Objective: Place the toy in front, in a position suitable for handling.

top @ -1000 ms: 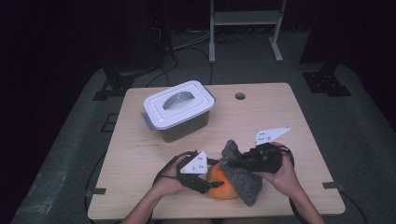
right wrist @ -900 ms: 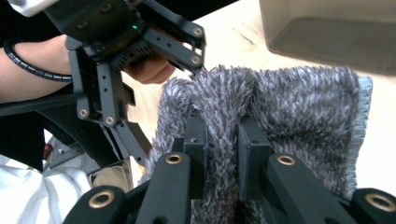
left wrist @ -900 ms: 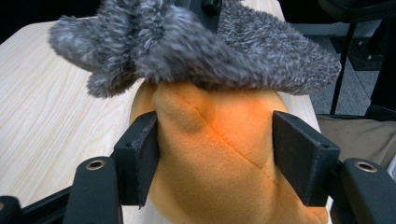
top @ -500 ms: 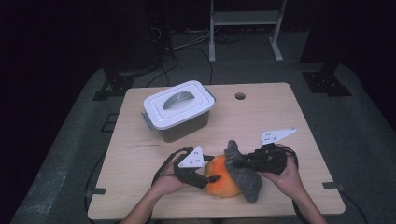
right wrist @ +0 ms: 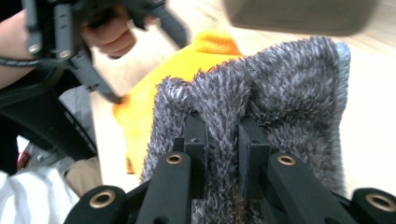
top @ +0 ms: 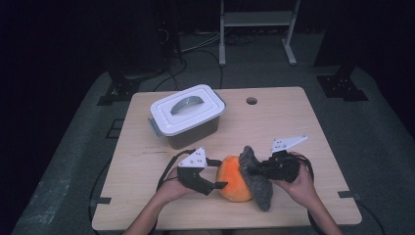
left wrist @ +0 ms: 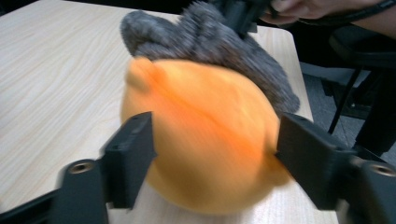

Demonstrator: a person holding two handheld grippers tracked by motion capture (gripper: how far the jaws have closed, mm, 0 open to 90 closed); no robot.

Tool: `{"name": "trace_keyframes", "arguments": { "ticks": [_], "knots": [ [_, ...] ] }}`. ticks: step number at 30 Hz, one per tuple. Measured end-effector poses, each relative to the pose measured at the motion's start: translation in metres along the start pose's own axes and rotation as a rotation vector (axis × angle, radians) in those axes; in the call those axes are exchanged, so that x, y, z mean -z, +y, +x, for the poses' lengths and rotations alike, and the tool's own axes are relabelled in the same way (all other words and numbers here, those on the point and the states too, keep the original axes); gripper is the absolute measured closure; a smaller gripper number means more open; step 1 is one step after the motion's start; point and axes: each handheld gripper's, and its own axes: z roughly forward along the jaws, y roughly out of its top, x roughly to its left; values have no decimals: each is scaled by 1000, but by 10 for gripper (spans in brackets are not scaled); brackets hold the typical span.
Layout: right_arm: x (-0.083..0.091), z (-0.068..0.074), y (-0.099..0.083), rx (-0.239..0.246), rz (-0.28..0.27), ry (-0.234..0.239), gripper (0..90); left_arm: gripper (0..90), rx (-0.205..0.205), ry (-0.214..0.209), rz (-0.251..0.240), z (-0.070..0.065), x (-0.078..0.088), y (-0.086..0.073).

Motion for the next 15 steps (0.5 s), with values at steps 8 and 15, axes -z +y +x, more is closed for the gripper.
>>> {"name": "trace_keyframes", "arguments": {
  "ticks": [8, 15],
  "knots": [
    [11, 15, 16, 39, -70, 14, 763, 429, -45, 5, 5, -11, -10, 6],
    [-2, 26, 23, 96, -30, -2, 764, 426, -94, 8, 22, -19, -13, 8]
  ]
}}
